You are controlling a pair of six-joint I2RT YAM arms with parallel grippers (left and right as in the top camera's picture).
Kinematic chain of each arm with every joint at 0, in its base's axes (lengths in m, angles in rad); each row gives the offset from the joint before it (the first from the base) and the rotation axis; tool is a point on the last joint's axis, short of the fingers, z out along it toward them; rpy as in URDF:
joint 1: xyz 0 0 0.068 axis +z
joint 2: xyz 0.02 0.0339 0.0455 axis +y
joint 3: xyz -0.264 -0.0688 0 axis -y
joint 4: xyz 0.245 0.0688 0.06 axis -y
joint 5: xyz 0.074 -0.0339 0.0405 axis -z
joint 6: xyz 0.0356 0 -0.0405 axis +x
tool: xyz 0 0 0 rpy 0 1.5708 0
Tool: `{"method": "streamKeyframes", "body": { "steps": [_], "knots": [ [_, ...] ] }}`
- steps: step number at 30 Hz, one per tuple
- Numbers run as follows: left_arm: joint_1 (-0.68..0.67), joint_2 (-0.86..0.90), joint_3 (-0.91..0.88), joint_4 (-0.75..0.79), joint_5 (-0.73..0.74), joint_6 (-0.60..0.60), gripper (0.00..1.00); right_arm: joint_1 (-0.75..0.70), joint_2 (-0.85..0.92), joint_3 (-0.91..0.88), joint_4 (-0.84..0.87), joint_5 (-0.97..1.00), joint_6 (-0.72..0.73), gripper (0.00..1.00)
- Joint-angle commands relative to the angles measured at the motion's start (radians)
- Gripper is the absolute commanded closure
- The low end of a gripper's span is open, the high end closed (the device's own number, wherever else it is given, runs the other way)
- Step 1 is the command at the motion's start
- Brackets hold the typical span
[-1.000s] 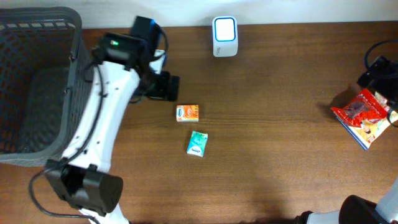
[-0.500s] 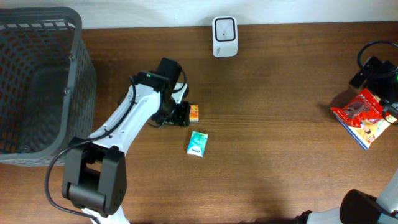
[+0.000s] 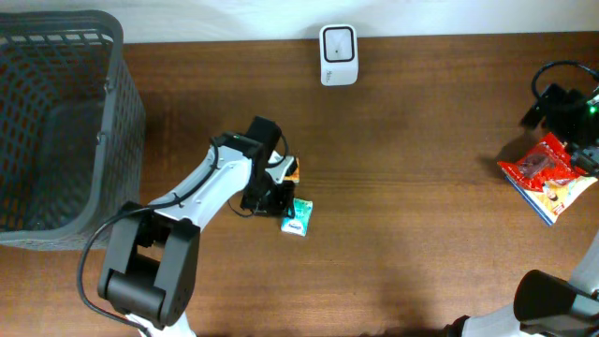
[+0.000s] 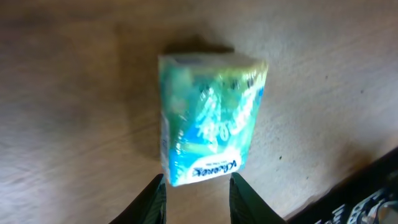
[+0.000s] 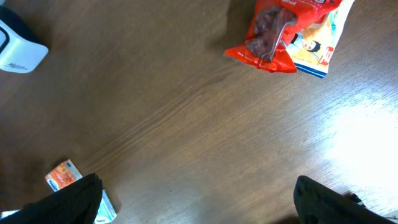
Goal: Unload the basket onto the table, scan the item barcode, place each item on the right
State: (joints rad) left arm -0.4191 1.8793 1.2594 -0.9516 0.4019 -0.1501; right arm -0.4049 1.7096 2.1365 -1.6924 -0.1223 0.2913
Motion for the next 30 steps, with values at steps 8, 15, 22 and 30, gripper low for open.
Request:
{"method": "streamKeyframes", "body": {
  "steps": [8, 15, 22, 30],
  "knots": [
    [-0.045, 0.004, -0.038, 0.074, -0.146, 0.002, 0.71, 0.006, 0.006, -0.006, -0.006, -0.006, -0.003, 0.02],
    [-0.045, 0.011, -0.038, 0.096, -0.194, 0.002, 0.68, 0.006, 0.006, -0.006, -0.006, -0.006, -0.003, 0.02],
    [-0.045, 0.04, -0.038, 0.129, -0.06, 0.003, 0.75, 0.006, 0.006, -0.006, -0.006, -0.006, -0.003, 0.02],
    [-0.045, 0.046, -0.053, 0.137, -0.061, 0.002, 0.78, 0.006, 0.006, -0.006, -0.006, -0.006, -0.003, 0.02]
  ]
}}
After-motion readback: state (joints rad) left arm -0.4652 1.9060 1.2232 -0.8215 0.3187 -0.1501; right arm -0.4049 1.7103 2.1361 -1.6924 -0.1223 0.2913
